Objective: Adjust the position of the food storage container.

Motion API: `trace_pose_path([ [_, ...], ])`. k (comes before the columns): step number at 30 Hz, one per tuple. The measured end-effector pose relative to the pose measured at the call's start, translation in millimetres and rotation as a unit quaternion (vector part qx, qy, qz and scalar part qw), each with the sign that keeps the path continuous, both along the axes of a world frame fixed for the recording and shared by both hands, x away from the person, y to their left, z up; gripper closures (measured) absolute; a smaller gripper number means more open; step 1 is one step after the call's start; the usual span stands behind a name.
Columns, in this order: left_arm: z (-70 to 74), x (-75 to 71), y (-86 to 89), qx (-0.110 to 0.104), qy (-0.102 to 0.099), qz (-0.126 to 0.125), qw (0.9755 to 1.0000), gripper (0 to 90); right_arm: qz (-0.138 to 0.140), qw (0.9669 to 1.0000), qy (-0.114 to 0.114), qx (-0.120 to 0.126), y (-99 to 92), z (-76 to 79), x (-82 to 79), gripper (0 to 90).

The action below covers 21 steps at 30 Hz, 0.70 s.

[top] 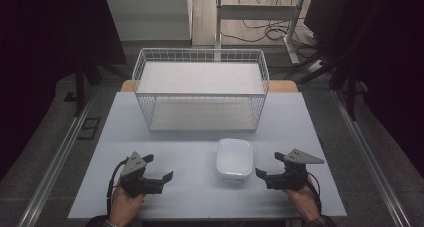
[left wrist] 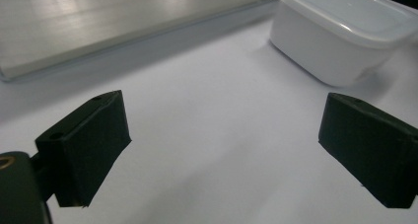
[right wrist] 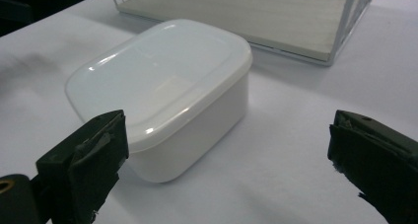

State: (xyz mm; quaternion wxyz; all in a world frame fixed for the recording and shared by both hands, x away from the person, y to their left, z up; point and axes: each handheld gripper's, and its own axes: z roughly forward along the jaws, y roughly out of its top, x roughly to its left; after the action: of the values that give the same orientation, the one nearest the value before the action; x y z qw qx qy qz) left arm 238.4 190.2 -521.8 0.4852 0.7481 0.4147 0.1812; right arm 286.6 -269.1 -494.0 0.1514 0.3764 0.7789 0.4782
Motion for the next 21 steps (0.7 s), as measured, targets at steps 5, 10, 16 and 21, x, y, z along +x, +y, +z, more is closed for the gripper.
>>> trace_pose_path([
  [5, -5.7, 3.7, -1.6, -0.002, 0.008, -0.006, 1.0, 4.1, 0.001, 0.9999, 0.006, -0.012, -0.8, -2.1, 2.1, 0.7],
  [10, -6.7, 3.6, -5.6, 0.005, 0.001, -0.015, 0.9999, 4.1, 0.003, 0.9998, 0.016, -0.012, -2.0, -4.9, 5.8, 0.0],
  [16, -8.0, 3.9, -7.9, 0.014, 0.002, -0.02, 0.9997, 3.9, 0.008, 0.9993, 0.017, -0.031, -0.9, -6.8, 7.0, 0.0],
  [21, -8.1, 4.1, -6.5, 0.007, 0.003, -0.02, 0.9998, 3.8, 0.002, 0.9988, 0.014, -0.047, -0.5, -7.0, 7.3, 0.0],
])
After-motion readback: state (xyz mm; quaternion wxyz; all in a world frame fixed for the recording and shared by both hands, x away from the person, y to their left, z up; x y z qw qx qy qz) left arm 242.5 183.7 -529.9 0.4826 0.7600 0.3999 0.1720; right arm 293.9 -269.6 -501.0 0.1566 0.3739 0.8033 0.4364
